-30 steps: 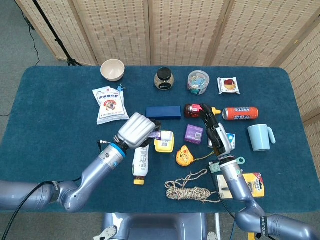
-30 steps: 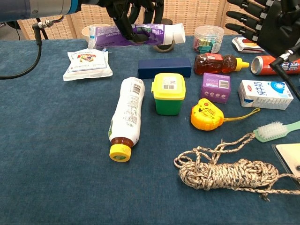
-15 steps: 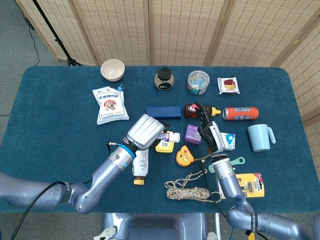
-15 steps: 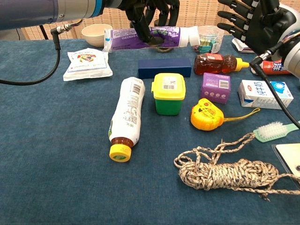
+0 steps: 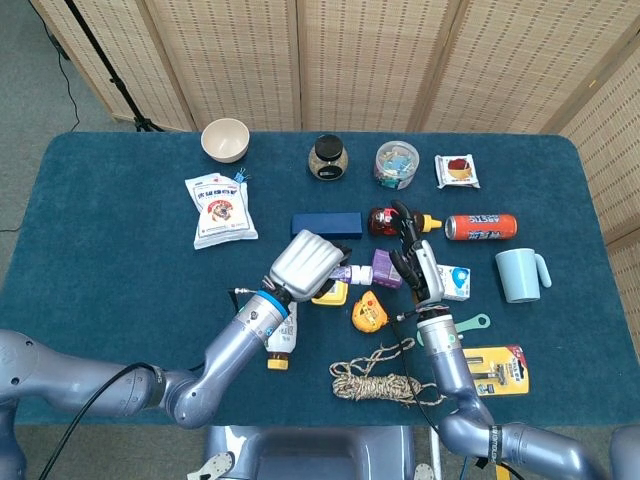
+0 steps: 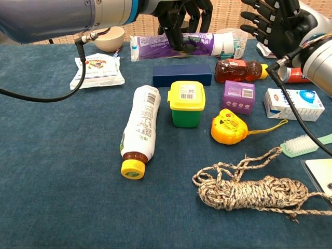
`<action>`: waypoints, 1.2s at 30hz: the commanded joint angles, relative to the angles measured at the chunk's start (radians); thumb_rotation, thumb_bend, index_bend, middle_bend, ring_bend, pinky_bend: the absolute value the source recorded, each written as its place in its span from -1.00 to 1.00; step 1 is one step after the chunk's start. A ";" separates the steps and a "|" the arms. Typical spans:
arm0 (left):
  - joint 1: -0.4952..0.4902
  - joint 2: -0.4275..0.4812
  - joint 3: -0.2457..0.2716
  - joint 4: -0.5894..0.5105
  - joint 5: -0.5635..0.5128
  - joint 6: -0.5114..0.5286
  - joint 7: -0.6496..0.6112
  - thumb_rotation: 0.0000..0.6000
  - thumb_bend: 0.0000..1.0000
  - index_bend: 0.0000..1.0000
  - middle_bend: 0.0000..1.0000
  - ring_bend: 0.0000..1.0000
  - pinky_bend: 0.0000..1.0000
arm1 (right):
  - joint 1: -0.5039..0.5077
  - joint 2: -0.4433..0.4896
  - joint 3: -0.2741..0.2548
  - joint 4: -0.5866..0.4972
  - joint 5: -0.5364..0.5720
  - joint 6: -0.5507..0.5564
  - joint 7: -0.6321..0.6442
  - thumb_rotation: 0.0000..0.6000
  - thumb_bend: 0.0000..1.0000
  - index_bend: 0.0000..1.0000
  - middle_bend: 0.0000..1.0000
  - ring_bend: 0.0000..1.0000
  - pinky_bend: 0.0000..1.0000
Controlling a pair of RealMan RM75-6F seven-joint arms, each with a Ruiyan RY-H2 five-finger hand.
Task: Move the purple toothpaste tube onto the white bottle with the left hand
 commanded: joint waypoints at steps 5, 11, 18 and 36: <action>-0.023 -0.030 -0.013 0.019 -0.019 0.005 0.018 1.00 0.96 0.23 0.09 0.23 0.20 | -0.005 -0.008 0.009 -0.001 0.005 -0.009 -0.007 -0.40 -1.00 -1.00 -1.00 -1.00 -1.00; -0.042 -0.050 -0.026 0.031 -0.037 0.007 0.031 1.00 0.96 0.23 0.09 0.23 0.20 | -0.004 -0.012 0.015 0.005 0.003 -0.019 -0.013 -0.40 -1.00 -1.00 -1.00 -1.00 -1.00; -0.067 -0.069 -0.034 0.043 -0.063 0.012 0.061 1.00 0.96 0.23 0.09 0.23 0.20 | -0.004 -0.015 0.022 0.010 -0.003 -0.027 -0.017 -0.40 -1.00 -1.00 -1.00 -1.00 -1.00; -0.089 -0.093 -0.043 0.065 -0.090 0.025 0.083 1.00 0.96 0.23 0.09 0.23 0.20 | -0.018 -0.024 0.064 -0.009 0.012 -0.054 0.116 -0.41 -1.00 -1.00 -1.00 -1.00 -1.00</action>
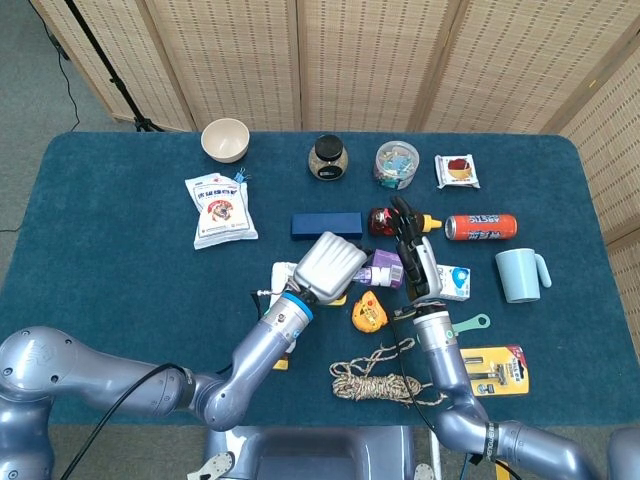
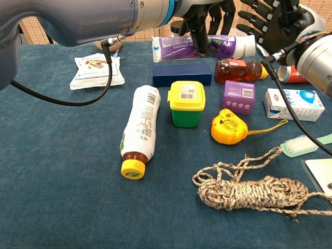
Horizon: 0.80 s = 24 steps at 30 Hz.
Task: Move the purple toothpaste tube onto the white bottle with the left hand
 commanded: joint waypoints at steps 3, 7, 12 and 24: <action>-0.003 -0.003 -0.001 0.002 -0.001 0.002 0.001 1.00 0.96 0.23 0.09 0.23 0.20 | -0.006 0.000 0.001 -0.008 -0.007 -0.002 0.014 -0.40 -1.00 -1.00 -1.00 -1.00 -1.00; -0.010 -0.007 -0.004 0.005 -0.010 0.000 0.010 1.00 0.96 0.23 0.09 0.23 0.20 | -0.007 -0.005 -0.002 -0.010 -0.013 0.000 0.013 -0.41 -1.00 -1.00 -1.00 -1.00 -1.00; -0.021 -0.009 -0.008 0.008 -0.022 -0.001 0.024 1.00 0.96 0.23 0.09 0.23 0.20 | -0.006 -0.011 -0.003 -0.006 -0.017 -0.001 0.010 -0.40 -1.00 -1.00 -1.00 -1.00 -1.00; -0.050 -0.025 -0.019 0.026 -0.059 0.001 0.050 1.00 0.96 0.23 0.09 0.23 0.20 | -0.003 -0.021 -0.005 0.006 -0.027 -0.001 0.005 -0.41 -1.00 -1.00 -1.00 -1.00 -1.00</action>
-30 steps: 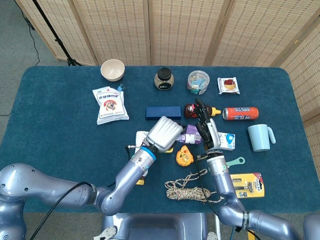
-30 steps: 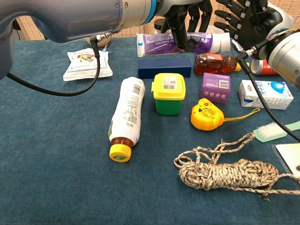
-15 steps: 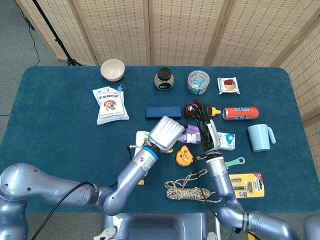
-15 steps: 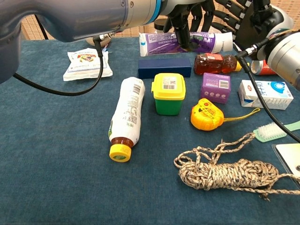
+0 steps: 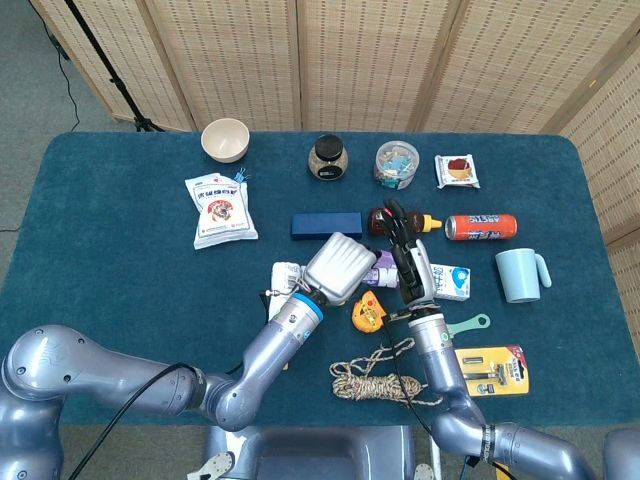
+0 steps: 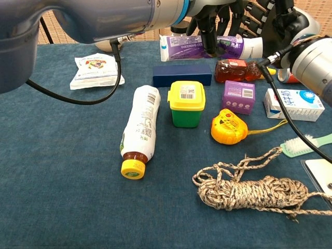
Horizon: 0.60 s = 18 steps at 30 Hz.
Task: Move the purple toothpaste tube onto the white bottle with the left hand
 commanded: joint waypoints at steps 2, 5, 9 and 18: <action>-0.004 -0.003 -0.001 0.004 -0.003 0.001 0.004 1.00 0.96 0.23 0.09 0.23 0.20 | -0.001 -0.003 -0.001 0.002 -0.002 0.003 -0.004 -0.40 -1.00 -1.00 -1.00 -1.00 -1.00; -0.009 -0.007 0.000 0.008 -0.006 0.001 0.007 1.00 0.96 0.23 0.09 0.23 0.20 | 0.003 -0.006 0.001 0.010 -0.003 0.000 -0.005 -0.40 -1.00 -1.00 -1.00 -1.00 -1.00; -0.014 -0.014 0.000 0.017 -0.011 -0.001 0.010 1.00 0.96 0.23 0.09 0.23 0.20 | 0.003 -0.010 0.000 0.014 -0.006 0.001 0.000 -0.40 -1.00 -1.00 -1.00 -1.00 -1.00; -0.019 -0.027 -0.005 0.029 -0.008 0.002 0.000 1.00 0.96 0.23 0.09 0.23 0.20 | 0.005 -0.016 0.005 0.022 -0.005 0.001 0.008 -0.40 -1.00 -1.00 -1.00 -1.00 -1.00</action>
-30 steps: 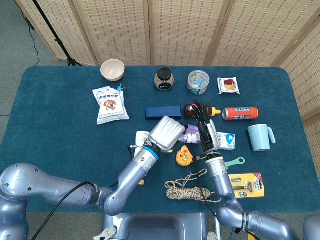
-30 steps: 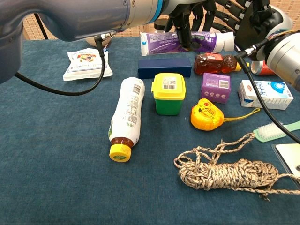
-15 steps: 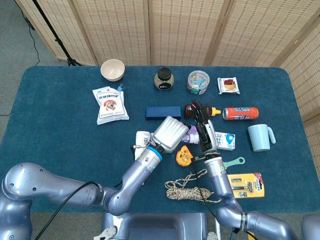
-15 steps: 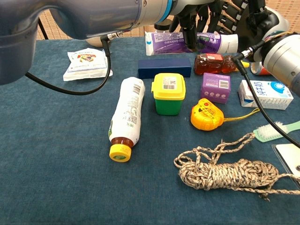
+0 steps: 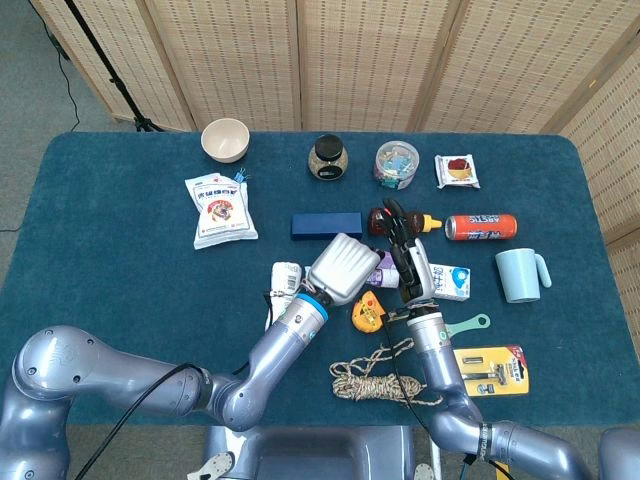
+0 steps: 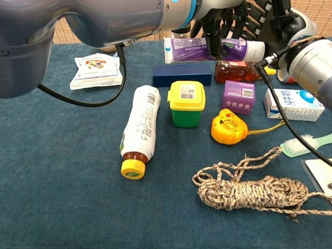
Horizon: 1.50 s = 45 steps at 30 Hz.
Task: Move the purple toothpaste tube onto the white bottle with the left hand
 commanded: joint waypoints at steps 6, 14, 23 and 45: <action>0.002 -0.010 0.000 0.007 0.012 0.008 -0.009 1.00 0.96 0.23 0.10 0.23 0.20 | 0.001 0.000 0.004 0.000 -0.006 0.002 0.010 -0.41 -1.00 -1.00 -1.00 -1.00 -1.00; 0.004 -0.019 -0.004 0.006 0.026 0.019 -0.015 1.00 0.96 0.23 0.10 0.23 0.20 | 0.001 0.001 0.007 -0.005 -0.013 0.004 0.032 -0.41 -1.00 -1.00 -1.00 -1.00 -1.00; 0.011 -0.026 -0.006 0.011 0.042 0.026 -0.025 1.00 0.96 0.24 0.11 0.23 0.20 | 0.003 0.004 0.015 -0.008 -0.008 -0.005 0.060 -0.41 -1.00 -1.00 -1.00 -1.00 -1.00; 0.043 -0.007 0.001 -0.014 0.076 0.045 -0.027 1.00 0.95 0.24 0.11 0.22 0.20 | -0.007 0.030 0.006 0.006 -0.016 -0.007 0.062 -0.41 -1.00 -1.00 -1.00 -1.00 -1.00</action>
